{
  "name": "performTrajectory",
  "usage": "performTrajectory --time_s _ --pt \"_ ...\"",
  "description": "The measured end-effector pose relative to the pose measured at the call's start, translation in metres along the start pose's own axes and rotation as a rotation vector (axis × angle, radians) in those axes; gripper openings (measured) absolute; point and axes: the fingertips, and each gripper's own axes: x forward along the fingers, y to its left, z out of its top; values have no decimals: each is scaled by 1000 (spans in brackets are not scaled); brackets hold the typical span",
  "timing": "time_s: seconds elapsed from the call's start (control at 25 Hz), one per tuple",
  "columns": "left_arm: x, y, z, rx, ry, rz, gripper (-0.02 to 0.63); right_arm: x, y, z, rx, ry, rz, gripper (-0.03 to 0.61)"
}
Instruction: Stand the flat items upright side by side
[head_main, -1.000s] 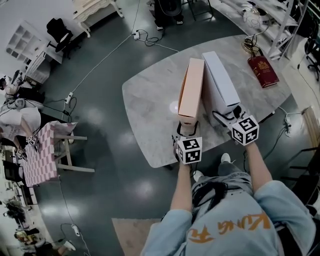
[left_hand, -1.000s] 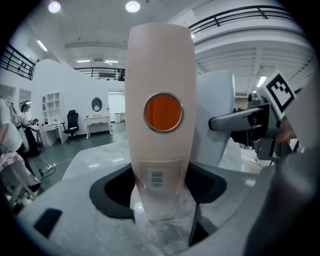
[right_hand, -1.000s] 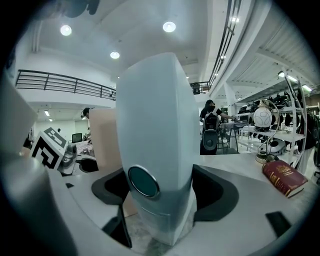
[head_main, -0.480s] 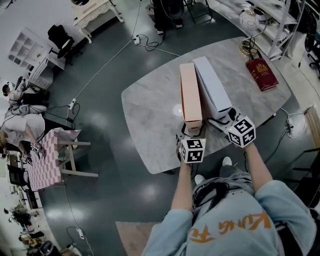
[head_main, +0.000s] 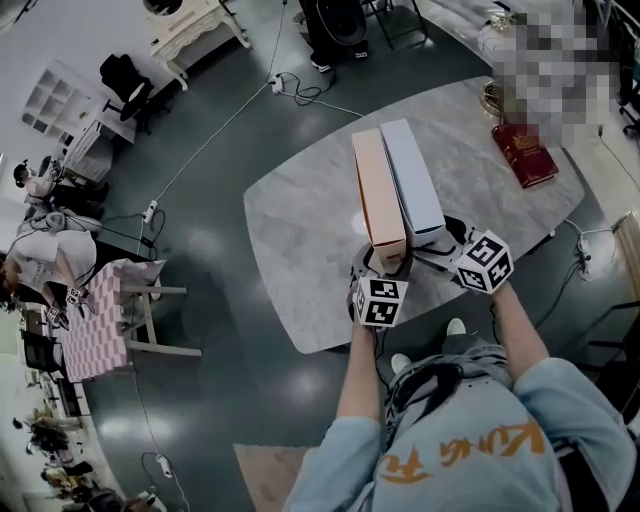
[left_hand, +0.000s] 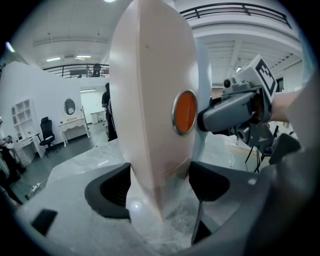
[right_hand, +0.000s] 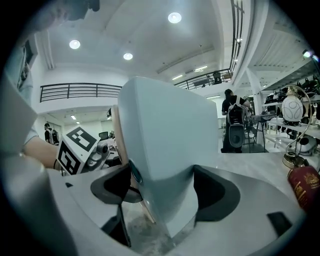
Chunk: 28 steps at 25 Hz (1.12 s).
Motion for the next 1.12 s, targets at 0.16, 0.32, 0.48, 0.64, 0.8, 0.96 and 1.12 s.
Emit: performTrajectory --time_s 0.16,0.32,0.48,0.64,0.8,0.96,1.12 --pt "5 4 4 -4 7 12 380 0 -5 2 -9 8 11 390" --pt "11 6 6 -20 11 27 387 2 -12 4 -11 14 2 390" --pt "19 8 10 -52 7 48 390 5 -21 5 -15 15 -20 393" --pt "20 9 9 -88 2 67 390 6 -24 5 -7 5 -36 397" --pt "14 9 6 -147 -8 91 379 5 -22 4 15 -10 -59 394" --pt "-3 13 17 -159 -59 116 365 0 -19 9 32 -47 -102 377" --pt "-24 15 24 -157 -83 135 347 -11 -18 8 52 -64 -158 370"
